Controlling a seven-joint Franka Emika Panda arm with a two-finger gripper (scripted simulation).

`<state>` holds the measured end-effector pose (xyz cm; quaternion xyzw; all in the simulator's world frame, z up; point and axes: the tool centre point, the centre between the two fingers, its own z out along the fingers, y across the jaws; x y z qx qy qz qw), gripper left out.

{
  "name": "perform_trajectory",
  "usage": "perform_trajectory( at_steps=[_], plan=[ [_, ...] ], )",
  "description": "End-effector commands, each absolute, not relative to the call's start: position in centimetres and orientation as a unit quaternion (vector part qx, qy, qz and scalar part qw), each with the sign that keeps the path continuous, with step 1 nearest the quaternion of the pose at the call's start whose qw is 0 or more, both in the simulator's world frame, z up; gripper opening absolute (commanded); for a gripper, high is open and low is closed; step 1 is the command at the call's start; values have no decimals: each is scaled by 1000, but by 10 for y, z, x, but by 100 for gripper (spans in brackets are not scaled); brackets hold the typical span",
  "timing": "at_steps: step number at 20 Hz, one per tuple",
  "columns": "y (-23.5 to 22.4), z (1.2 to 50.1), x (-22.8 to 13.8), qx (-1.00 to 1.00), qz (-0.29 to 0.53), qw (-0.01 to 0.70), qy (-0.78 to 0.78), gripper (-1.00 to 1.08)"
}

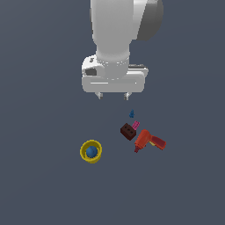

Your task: Pick up a designated object from a clutter of objects.

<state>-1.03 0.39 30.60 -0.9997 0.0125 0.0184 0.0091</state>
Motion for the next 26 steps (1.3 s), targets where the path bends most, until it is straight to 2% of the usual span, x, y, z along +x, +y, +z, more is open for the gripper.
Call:
perform_trajectory(
  at_steps=[1, 11, 18, 26],
  plan=[
    [4, 306, -10, -1000, 18, 9, 13, 100],
    [-15, 293, -7, -999, 24, 0, 29, 100],
    [-10, 287, -9, -999, 23, 0, 30, 100],
    [12, 255, -18, -999, 20, -4, 40, 100]
  ],
)
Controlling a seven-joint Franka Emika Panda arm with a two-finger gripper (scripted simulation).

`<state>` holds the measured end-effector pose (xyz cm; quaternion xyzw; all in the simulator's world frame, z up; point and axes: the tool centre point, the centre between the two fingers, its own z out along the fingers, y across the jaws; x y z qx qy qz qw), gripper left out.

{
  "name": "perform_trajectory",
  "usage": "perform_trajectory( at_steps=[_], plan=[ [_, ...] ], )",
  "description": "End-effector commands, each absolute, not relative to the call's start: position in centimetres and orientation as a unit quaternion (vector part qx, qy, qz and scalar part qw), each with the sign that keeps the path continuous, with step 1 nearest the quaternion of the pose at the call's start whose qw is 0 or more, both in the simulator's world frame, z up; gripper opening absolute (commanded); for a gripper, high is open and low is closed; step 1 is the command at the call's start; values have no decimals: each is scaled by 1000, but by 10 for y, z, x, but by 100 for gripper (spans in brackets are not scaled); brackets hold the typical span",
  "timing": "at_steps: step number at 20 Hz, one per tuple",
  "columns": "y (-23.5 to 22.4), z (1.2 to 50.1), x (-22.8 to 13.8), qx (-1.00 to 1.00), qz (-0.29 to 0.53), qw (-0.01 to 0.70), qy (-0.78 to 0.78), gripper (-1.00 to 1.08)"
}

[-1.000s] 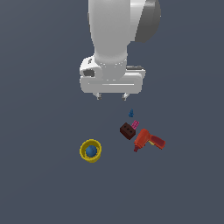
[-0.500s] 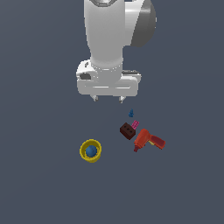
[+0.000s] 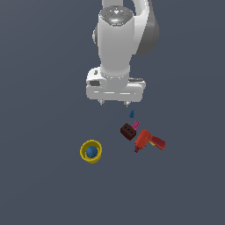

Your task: Pick up a designated object from a clutter of objects.

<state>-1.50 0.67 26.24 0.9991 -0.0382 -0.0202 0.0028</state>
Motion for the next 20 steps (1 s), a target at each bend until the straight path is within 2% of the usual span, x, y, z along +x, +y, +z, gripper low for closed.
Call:
perform_trajectory(
  at_steps=[1, 8, 20],
  plan=[
    [16, 249, -20, 999, -19, 4, -42, 100],
    [52, 199, -44, 998, -13, 7, -57, 100],
    [107, 121, -111, 997, -3, 5, -83, 100]
  ],
)
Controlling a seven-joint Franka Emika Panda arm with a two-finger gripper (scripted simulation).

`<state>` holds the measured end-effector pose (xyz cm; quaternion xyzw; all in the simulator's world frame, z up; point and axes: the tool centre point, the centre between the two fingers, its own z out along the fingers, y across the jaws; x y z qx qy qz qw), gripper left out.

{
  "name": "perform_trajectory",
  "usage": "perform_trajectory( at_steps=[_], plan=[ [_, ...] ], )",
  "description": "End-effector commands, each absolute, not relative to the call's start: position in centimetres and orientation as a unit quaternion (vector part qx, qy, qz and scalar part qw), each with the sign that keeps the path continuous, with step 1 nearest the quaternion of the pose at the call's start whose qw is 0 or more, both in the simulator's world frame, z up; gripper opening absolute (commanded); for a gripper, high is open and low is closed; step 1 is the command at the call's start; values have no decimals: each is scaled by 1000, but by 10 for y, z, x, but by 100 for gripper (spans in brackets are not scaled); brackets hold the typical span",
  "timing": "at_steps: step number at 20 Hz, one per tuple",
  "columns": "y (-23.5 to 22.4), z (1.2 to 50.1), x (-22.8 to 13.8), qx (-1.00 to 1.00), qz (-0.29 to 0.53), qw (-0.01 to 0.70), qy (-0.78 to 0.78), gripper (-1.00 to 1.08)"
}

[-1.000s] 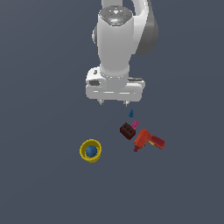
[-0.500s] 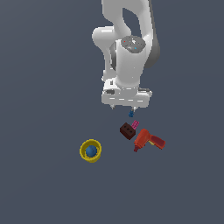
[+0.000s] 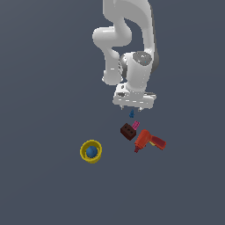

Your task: Pick up a designated object from a clutter of objects.

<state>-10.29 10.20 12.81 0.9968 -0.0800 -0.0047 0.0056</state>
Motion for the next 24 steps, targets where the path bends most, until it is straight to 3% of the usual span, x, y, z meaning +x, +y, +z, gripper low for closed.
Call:
perform_trajectory(
  at_steps=[1, 10, 24],
  plan=[
    [110, 116, -117, 996, -3, 4, -85, 100],
    [125, 95, -146, 996, 0, 0, -93, 100],
    [126, 75, -150, 996, 0, 0, -94, 100]
  ],
)
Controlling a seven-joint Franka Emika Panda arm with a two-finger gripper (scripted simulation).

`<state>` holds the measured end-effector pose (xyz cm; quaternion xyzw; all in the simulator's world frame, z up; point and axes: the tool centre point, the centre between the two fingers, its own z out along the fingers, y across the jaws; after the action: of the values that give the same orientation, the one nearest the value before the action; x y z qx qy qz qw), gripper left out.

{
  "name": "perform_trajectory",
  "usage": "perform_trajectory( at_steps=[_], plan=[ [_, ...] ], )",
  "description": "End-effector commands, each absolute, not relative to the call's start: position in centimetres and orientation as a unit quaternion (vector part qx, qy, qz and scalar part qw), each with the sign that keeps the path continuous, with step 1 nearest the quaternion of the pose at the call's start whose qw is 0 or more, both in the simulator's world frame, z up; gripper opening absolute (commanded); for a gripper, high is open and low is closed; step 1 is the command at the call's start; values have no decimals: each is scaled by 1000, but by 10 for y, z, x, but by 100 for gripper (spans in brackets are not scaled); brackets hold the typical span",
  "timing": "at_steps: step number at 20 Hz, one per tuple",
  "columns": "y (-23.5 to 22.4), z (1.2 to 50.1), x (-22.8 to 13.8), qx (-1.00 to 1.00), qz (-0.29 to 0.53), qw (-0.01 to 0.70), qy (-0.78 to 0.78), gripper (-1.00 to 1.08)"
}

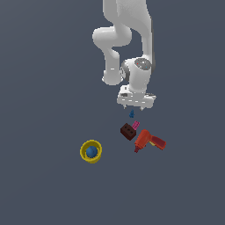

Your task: Pick up a designated object from a clutter of objects.

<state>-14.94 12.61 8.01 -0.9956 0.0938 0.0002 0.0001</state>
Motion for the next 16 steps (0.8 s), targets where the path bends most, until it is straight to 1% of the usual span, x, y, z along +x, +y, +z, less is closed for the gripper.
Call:
perform_trajectory(
  at_steps=[1, 7, 13, 14, 16],
  plan=[
    [126, 71, -150, -996, 0, 0, 94, 100],
    [126, 49, -151, -996, 0, 0, 94, 100],
    [126, 42, -150, -996, 0, 0, 94, 100],
    [126, 42, -150, -996, 0, 0, 94, -100],
    [126, 42, -150, -996, 0, 0, 94, -100]
  ],
)
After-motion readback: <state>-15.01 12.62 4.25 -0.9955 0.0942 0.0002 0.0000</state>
